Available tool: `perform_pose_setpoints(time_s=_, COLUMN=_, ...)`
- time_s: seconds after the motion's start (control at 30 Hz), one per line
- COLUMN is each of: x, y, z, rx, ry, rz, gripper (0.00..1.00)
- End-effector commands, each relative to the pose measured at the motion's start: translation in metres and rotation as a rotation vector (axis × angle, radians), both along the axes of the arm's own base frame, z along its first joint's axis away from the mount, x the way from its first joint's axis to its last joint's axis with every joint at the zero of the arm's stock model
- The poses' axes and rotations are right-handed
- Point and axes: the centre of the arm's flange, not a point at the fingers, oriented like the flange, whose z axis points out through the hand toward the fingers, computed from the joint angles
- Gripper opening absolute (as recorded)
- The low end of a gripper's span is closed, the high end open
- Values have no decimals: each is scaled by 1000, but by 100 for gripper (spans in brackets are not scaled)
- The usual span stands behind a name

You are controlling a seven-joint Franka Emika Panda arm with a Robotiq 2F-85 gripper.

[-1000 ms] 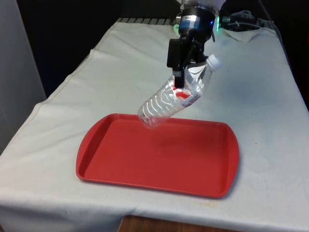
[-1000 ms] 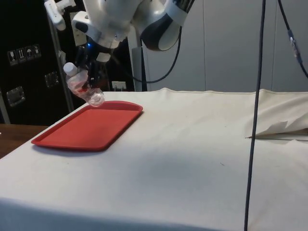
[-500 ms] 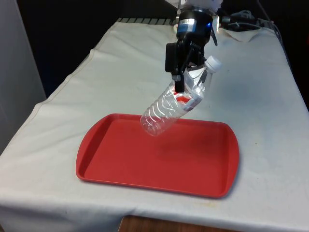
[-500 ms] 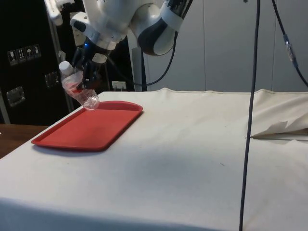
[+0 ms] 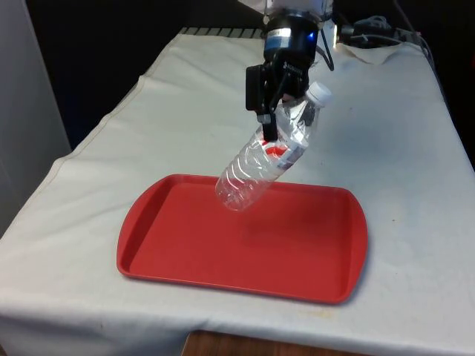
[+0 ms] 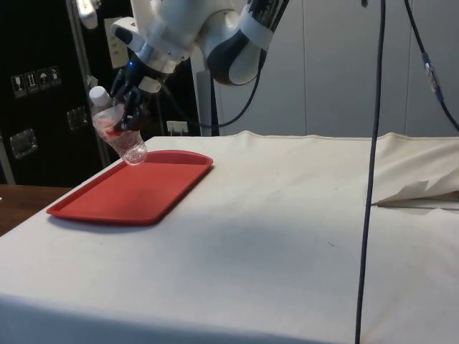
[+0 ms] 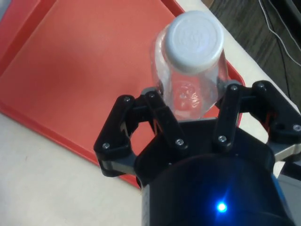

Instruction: Place the bottle upright on the tray.

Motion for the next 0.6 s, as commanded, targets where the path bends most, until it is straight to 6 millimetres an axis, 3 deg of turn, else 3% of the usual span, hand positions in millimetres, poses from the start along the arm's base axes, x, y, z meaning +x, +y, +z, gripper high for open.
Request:
perform_pose_setpoints(time_s=0.0, x=0, y=-1, z=0, rx=5, ry=-4, rz=-1, gripper=14)
perform_pose_setpoints(time_s=0.57, x=-12, y=-18, z=-4, rx=126, ry=-54, rz=-29, gripper=14)
